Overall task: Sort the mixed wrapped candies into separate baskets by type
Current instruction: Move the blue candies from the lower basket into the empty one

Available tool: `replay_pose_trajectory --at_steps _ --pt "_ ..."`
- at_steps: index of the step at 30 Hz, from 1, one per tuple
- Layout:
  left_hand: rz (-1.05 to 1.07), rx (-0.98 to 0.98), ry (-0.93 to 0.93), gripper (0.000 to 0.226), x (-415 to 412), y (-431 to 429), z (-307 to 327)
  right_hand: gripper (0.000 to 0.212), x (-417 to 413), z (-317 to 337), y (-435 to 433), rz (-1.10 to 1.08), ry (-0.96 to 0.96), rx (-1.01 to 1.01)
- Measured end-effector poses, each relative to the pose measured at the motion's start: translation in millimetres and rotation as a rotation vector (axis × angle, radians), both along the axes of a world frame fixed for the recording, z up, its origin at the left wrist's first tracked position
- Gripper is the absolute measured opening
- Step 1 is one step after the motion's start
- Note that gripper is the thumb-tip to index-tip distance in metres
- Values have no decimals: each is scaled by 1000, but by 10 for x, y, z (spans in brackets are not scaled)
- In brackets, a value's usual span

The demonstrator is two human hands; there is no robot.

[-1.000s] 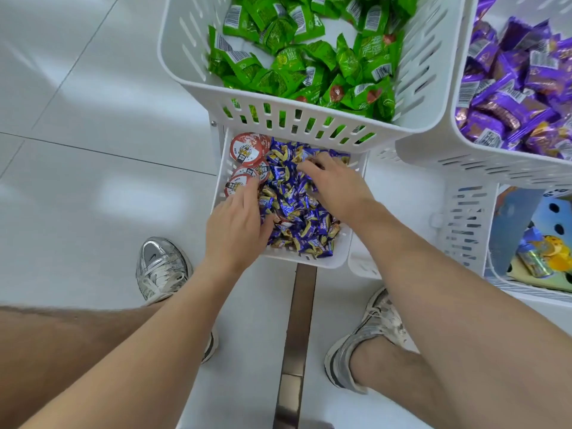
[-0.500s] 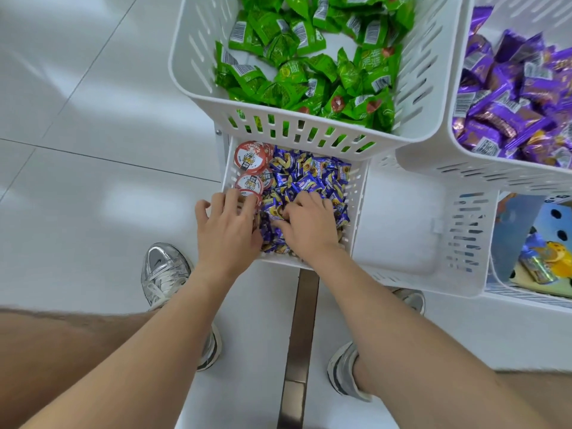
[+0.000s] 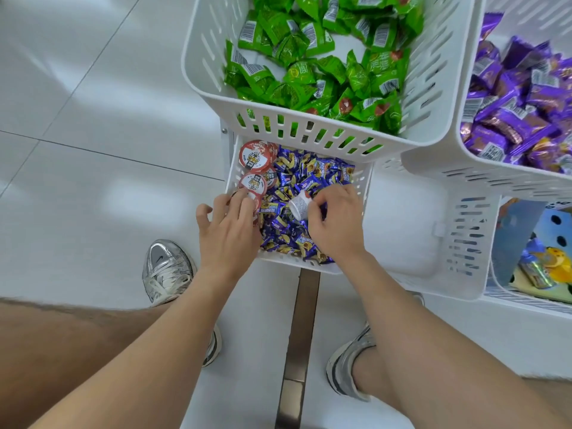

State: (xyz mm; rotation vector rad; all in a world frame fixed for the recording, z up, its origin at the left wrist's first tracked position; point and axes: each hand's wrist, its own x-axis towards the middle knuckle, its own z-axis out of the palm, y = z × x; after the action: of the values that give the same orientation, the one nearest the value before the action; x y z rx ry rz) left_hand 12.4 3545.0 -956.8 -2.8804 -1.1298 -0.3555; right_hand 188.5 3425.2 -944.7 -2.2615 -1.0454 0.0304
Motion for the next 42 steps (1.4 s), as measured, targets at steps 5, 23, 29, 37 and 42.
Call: replay_pose_trajectory --at_steps 5,23,29,37,42 --pt "52 -5 -62 30 -116 -119 -46 14 -169 127 232 165 -64 -44" --pt "51 -75 -117 54 -171 81 -67 13 -456 -32 708 271 203 49" --pt "-38 -111 -15 74 -166 62 -20 17 -319 75 468 -8 298 34" --pt "-25 -110 46 76 -61 141 116 117 -638 -118 403 -24 169 -616" --pt "-35 -112 76 74 -57 181 127 108 -711 -229 521 -94 75 -616"
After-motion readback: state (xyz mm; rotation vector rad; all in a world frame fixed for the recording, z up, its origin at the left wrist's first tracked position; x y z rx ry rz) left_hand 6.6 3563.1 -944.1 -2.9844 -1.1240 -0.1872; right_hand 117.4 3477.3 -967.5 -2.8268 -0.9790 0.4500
